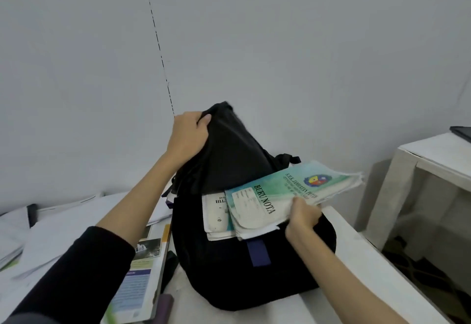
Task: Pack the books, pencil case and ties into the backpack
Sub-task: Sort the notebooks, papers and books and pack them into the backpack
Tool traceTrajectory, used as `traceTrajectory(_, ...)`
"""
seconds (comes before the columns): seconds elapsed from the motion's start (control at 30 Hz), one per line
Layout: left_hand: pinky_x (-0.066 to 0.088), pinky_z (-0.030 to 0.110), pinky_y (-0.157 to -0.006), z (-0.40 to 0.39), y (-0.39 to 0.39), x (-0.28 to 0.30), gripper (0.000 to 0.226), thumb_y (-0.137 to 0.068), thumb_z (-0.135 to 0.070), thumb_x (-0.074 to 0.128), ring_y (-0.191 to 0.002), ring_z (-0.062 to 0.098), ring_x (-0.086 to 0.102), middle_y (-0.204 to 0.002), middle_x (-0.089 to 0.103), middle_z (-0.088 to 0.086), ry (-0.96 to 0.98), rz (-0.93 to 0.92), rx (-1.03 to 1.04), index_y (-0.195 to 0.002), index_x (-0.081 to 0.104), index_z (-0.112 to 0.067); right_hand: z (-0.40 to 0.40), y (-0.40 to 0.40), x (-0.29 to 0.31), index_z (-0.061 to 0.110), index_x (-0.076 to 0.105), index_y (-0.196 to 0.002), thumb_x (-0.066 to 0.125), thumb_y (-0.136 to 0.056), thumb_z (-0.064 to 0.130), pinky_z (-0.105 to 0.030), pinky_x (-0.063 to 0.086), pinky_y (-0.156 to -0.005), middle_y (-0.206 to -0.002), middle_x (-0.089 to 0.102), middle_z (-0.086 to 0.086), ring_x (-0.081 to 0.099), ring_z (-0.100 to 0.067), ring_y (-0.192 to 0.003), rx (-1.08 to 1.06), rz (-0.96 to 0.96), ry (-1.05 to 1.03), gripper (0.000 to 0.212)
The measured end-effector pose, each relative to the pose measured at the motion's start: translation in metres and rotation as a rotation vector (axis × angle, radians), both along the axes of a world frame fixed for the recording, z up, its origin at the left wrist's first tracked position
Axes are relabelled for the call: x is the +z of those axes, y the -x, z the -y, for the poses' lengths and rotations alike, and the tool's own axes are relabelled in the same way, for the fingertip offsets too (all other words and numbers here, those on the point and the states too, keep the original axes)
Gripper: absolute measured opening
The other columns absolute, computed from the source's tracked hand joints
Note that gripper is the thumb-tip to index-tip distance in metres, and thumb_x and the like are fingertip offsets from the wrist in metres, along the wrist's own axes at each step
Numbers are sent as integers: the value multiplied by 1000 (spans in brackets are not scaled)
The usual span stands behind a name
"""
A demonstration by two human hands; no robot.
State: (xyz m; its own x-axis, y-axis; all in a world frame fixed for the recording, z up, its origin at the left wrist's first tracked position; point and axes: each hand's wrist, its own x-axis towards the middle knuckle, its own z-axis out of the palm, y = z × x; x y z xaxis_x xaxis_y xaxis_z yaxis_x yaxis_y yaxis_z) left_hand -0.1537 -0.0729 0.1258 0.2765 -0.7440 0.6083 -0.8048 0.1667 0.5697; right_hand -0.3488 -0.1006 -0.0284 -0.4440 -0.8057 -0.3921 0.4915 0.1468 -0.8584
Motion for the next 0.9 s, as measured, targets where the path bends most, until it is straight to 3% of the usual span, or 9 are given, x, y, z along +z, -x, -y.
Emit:
traceTrajectory(0.07, 25, 19, -46, 0, 14, 4, 47, -97, -16, 45, -48, 12, 31, -50, 34, -3, 26, 94, -66, -53, 29, -17, -8, -24, -8, 3, 52, -123, 54, -84, -4, -36, 52, -85, -123, 61, -15, 61, -31, -106, 67, 78, 1, 40)
traceTrajectory(0.23, 24, 27, -51, 2, 26, 10, 45, -97, -16, 45, -50, 15, 33, -50, 36, -1, 29, 240, -139, -55, 30, -16, -32, -61, -3, -3, 55, -103, 47, -96, 18, -28, 54, -41, -87, 67, -24, 67, -30, -56, 789, 404, -223, 23)
traceTrajectory(0.4, 26, 31, -53, -2, 10, 7, 39, -97, -16, 46, -52, 17, 37, -52, 40, 1, 2, 264, -121, -60, 39, -9, -38, -66, 16, 2, 61, -82, 48, -95, 22, -18, 45, -41, -64, 69, -12, 62, -18, -47, 1297, 173, -125, 27)
traceTrajectory(0.47, 26, 29, -51, -4, 6, 6, 41, -97, -16, 46, -50, 14, 36, -51, 39, -1, 0, 267, -114, -57, 36, -13, -29, -59, 22, 4, 60, -87, 49, -94, 14, -22, 48, -46, -68, 69, -11, 62, -17, -49, 1305, -61, 47, 17)
traceTrajectory(0.53, 26, 27, -51, -6, 6, 5, 44, -97, -16, 46, -50, 13, 36, -50, 38, -2, 0, 271, -106, -55, 33, -17, -12, -41, 23, 6, 64, -96, 51, -89, 2, -34, 54, -62, -79, 69, -9, 64, -20, -64, 1278, -614, 311, 15)
traceTrajectory(0.6, 27, 31, -53, -7, 7, 3, 41, -97, -17, 46, -51, 16, 37, -51, 39, -1, 0, 283, -110, -57, 35, -14, 7, -15, 23, 17, 67, -109, 49, -81, -5, -37, 48, -91, -109, 68, -2, 61, -18, -101, 1308, -1278, 525, 40)
traceTrajectory(0.67, 28, 32, -55, -7, 9, 3, 37, -97, -18, 46, -52, 16, 39, -52, 41, -2, 4, 310, -120, -62, 41, -11, 21, 12, 27, 34, 57, -126, 50, -80, -1, -42, 30, -110, -142, 47, 9, 39, -17, -132, 1437, -1691, 496, 58)
traceTrajectory(0.77, 25, 30, -54, -7, 16, 3, 38, -98, -18, 45, -52, 9, 40, -52, 41, -8, 16, 352, -142, -60, 39, -20, 32, 45, 31, 42, 26, -145, 55, -90, 14, -62, 12, -111, -158, 11, 13, 6, -23, -146, 1589, -2088, 268, 68)
traceTrajectory(0.9, 21, 25, -51, -7, 21, 1, 41, -97, -16, 46, -50, 8, 39, -51, 39, -9, 12, 358, -161, -58, 35, -22, 28, 62, 25, 41, 5, -149, 62, -89, 22, -56, 18, -113, -160, 1, 10, 10, -25, -145, 1572, -2261, 180, 85)
